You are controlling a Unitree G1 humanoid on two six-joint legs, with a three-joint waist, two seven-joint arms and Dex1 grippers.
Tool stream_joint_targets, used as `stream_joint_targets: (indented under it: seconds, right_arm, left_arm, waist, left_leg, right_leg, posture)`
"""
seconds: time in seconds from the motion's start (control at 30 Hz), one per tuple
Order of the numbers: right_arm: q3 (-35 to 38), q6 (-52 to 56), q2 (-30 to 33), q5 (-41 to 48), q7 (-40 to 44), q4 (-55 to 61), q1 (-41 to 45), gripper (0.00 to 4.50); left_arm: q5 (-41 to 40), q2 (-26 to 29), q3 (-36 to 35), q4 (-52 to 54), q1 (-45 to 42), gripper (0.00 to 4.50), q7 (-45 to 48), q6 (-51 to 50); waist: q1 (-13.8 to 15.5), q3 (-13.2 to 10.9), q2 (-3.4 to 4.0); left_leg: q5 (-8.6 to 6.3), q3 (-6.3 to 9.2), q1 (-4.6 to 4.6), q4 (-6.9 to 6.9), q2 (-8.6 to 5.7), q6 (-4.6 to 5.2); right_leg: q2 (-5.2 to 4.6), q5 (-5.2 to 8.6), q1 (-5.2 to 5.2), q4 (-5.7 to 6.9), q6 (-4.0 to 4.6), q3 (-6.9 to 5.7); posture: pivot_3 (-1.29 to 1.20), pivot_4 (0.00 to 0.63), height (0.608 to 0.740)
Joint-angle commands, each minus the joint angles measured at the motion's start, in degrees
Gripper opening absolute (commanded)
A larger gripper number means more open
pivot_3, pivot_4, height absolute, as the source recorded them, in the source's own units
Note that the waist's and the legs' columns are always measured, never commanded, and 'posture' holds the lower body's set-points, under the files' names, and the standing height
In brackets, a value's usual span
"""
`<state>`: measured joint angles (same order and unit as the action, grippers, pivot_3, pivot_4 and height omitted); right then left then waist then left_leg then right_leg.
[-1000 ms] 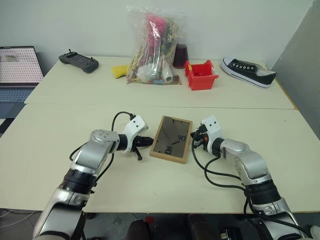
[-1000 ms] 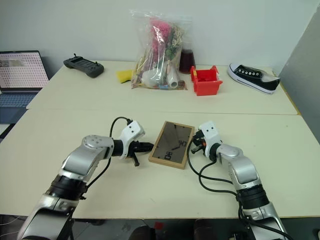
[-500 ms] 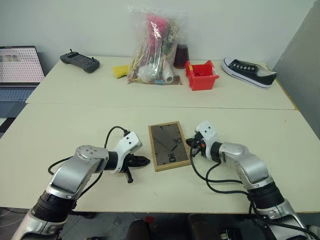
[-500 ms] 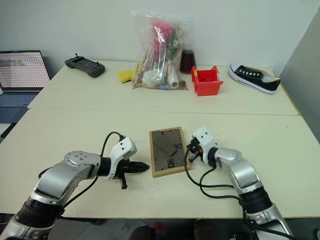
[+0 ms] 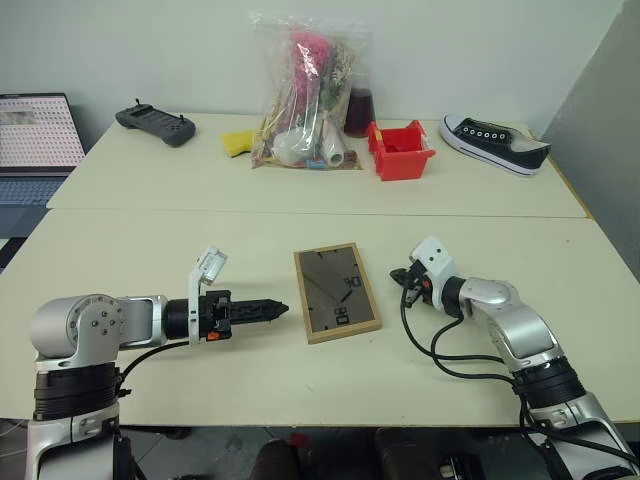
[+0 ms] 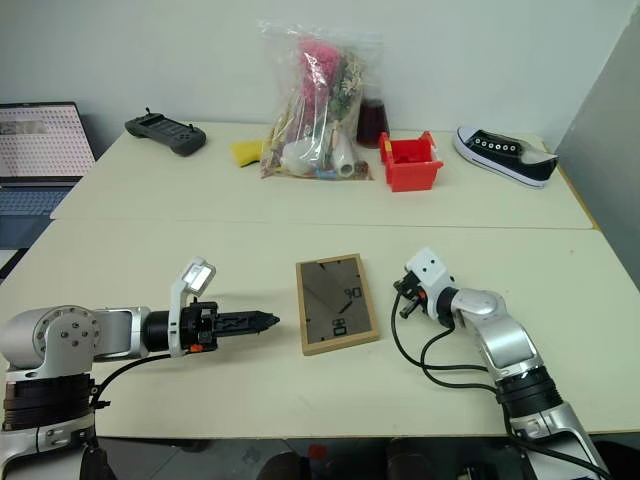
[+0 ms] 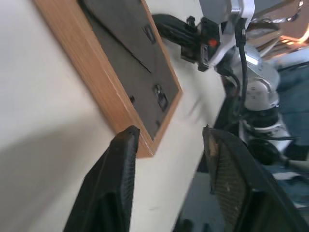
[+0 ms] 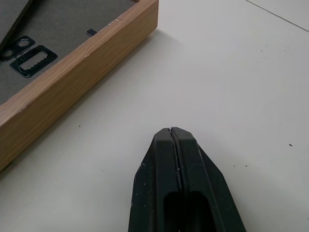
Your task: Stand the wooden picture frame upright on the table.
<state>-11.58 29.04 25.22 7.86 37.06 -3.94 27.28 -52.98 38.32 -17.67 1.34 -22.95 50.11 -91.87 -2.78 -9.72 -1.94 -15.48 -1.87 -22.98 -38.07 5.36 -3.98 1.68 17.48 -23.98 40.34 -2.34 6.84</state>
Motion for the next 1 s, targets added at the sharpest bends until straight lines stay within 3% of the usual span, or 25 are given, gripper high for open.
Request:
stream_joint_targets:
  seconds: [0.03, 0.27, 0.53, 0.73, 1.0]
  right_arm:
    - [-0.12, -0.58, -1.56, 0.10, 0.14, 2.02, 0.49, 0.00]
    - [-2.28, 1.82, -6.36, 0.11, -1.22, 4.70, 0.04, 0.00]
    - [-3.65, 5.52, -10.11, 0.19, -3.45, 8.26, -0.77, 0.00]
    - [-1.84, 7.13, -10.02, -0.78, -6.10, 7.30, -0.74, 0.00]
    - [-0.72, 7.61, -9.73, -0.86, -7.04, 6.75, -0.04, 0.00]
  left_arm:
    - [-5.15, -2.62, -0.84, -4.09, 0.69, 3.14, -8.71, -0.63]
    - [-3.68, -10.80, -1.24, -7.20, -0.84, 4.47, -18.00, -0.63]
    - [-2.47, -18.70, -0.27, -5.82, -0.96, 4.47, -21.62, 0.09]
    - [-3.25, -19.36, 0.16, -1.63, 0.49, 4.47, -21.45, 0.16]
    - [-1.78, -18.03, 1.15, 0.41, 2.40, 3.05, -21.55, 3.15]
  waist:
    - [-0.14, 0.00, 0.00]
    - [-0.32, 0.05, 0.05]
    - [1.01, 0.32, 0.28]
    - [1.13, 0.35, 0.29]
    - [0.86, 0.35, 0.29]
  left_leg:
    - [0.00, 0.01, 0.00, 0.00, 0.00, 0.00]
    - [0.03, 0.02, 0.04, -0.02, -0.01, -0.05]
    - [0.09, 0.05, 0.13, -0.05, -0.20, -0.15]
    - [0.09, 0.23, 0.15, -0.05, -0.56, -0.15]
    - [0.17, 0.29, 0.12, 0.04, -0.58, -0.31]
  right_leg:
    - [0.00, 0.01, -0.01, 0.04, 0.02, -0.02]
    - [0.00, 0.05, -0.02, 0.23, 0.09, -0.03]
    - [-0.15, 0.06, 0.15, 0.22, 0.08, -0.06]
    - [-0.54, 0.11, 0.32, 0.10, -0.01, -0.18]
    - [-0.58, 0.12, 0.37, -0.05, -0.03, -0.24]
  posture:
    - [0.00, 0.150, 0.740]
    - [0.00, 0.150, 0.740]
    - [0.00, 0.150, 0.740]
    - [0.00, 0.150, 0.740]
    - [0.00, 0.150, 0.740]
